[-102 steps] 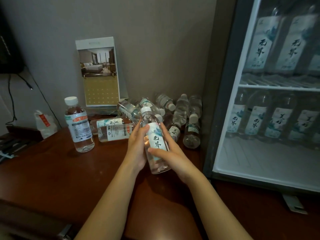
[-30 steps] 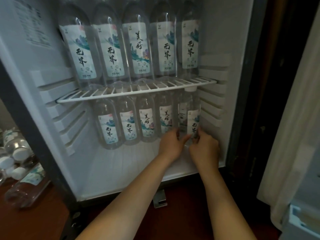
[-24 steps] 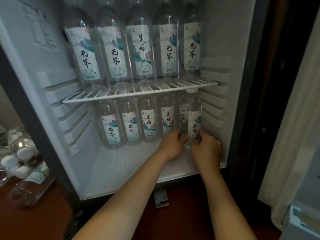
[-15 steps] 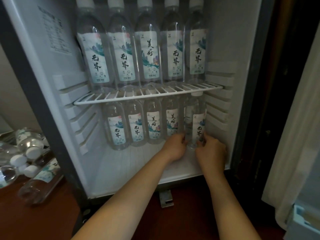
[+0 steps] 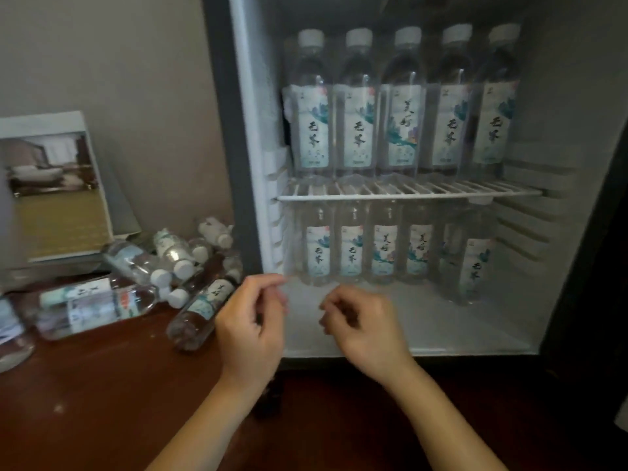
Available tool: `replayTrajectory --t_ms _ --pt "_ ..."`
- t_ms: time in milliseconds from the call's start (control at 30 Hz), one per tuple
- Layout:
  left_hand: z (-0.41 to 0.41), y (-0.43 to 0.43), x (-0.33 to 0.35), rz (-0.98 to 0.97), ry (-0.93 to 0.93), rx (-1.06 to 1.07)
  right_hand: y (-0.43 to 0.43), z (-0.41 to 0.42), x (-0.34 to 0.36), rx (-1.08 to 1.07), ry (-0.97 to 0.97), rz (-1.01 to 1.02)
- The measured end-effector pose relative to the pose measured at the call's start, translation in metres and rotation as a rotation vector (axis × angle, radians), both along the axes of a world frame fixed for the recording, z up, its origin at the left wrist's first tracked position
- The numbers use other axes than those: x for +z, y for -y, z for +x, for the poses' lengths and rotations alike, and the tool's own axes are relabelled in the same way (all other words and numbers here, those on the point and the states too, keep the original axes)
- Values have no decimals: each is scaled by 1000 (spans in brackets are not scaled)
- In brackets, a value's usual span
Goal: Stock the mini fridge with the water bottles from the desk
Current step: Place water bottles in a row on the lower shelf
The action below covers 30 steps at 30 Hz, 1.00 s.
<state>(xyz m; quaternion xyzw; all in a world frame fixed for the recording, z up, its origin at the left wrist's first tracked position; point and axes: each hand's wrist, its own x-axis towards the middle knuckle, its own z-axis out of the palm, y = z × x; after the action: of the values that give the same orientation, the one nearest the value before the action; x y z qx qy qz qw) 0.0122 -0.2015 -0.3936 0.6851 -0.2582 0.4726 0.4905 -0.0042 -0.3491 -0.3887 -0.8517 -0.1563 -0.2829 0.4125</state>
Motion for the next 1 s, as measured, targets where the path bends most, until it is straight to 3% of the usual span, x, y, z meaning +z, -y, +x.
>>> replayTrajectory --t_ms 67,133,233,367,467,600,700,833,1000 --pt "7 -31 -4 -104 -148 75 -37 -5 0 112 -3 -97" --pt "26 -58 -12 -88 -326 241 -71 -7 -5 170 33 -262" --pt "66 -94 -24 100 -625 429 -112 0 -13 231 -21 -362" --pt "92 -119 -37 291 -909 374 -146 23 -19 191 -292 -299" --pt "93 -129 -45 314 -919 354 -162 49 -17 119 -569 -141" --pt "89 -136 -44 315 -953 344 -179 79 -25 73 -761 372" --pt "89 -141 -42 166 -1078 235 -186 85 -34 98 -818 722" --pt "89 -142 -39 -60 -1177 11 -180 75 -35 138 -764 752" --pt "82 -145 -33 -185 -1238 -241 -174 72 -36 192 -753 824"
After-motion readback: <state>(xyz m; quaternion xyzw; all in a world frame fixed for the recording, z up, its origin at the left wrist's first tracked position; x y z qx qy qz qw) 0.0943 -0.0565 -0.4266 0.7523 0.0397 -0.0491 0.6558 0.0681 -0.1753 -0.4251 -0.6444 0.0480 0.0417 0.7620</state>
